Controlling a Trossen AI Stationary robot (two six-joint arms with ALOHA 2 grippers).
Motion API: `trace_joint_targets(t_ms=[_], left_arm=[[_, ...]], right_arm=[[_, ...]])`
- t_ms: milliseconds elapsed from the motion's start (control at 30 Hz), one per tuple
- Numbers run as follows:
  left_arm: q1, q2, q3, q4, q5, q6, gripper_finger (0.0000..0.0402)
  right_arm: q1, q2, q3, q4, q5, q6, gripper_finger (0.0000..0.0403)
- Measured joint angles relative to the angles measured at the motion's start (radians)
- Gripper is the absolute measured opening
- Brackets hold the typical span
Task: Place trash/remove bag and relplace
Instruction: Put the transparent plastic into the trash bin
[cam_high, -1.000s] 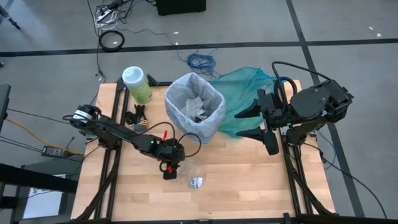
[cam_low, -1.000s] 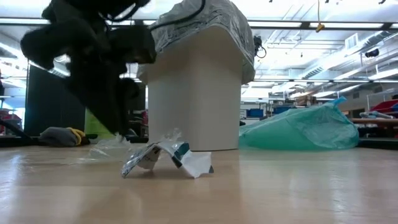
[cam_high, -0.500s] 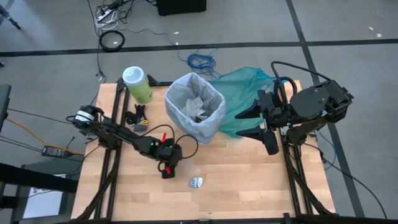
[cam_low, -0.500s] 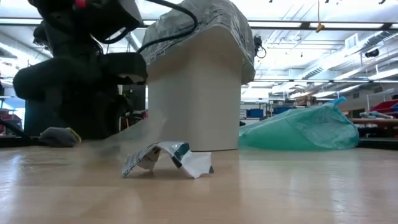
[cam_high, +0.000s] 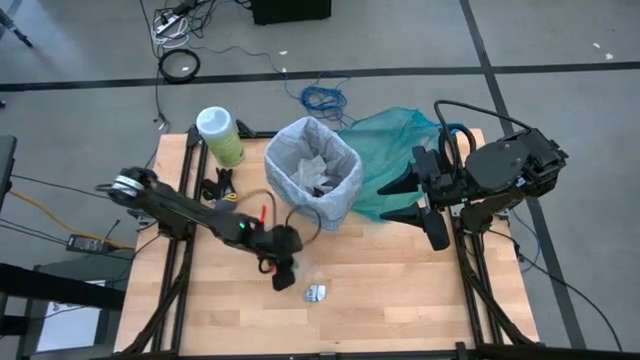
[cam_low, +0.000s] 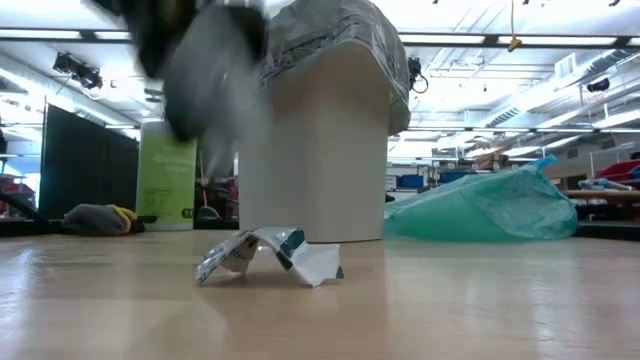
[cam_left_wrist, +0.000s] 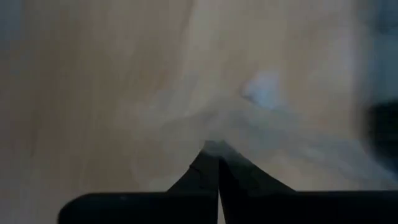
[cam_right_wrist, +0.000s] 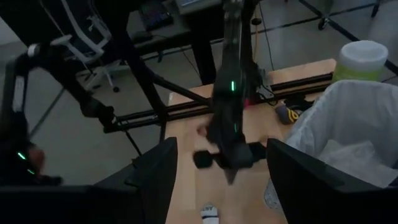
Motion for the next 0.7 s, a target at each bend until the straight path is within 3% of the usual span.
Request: trace_joint_targets(t_ms=[300, 367, 467, 567, 700], left_arm=[[-0.008, -0.148, 0.419, -0.279, -0.033, 0.107, 0.0001], [-0.007, -0.152, 0.529, -0.359, -0.116, 0.185, 0.0001], [0.008, -0.154, 0.674, -0.438, -0.320, 0.374, 0.0001], [0.081, -0.160, 0.743, -0.449, -0.449, 0.544, 0.0001], [0.243, -0.150, 0.751, -0.470, -0.414, 0.623, 0.0001]], right_arm=[[0.000, 0.000, 0.000, -0.006, -0.007, -0.072, 0.0217], [0.000, 0.000, 0.000, -0.019, -0.007, -0.073, 0.0214], [0.000, 0.000, 0.000, -0.072, 0.008, -0.070, 0.0210], [-0.001, 0.000, 0.000, -0.110, 0.047, -0.050, 0.0208], [-0.002, 0.000, 0.000, -0.107, 0.062, -0.036, 0.0208]])
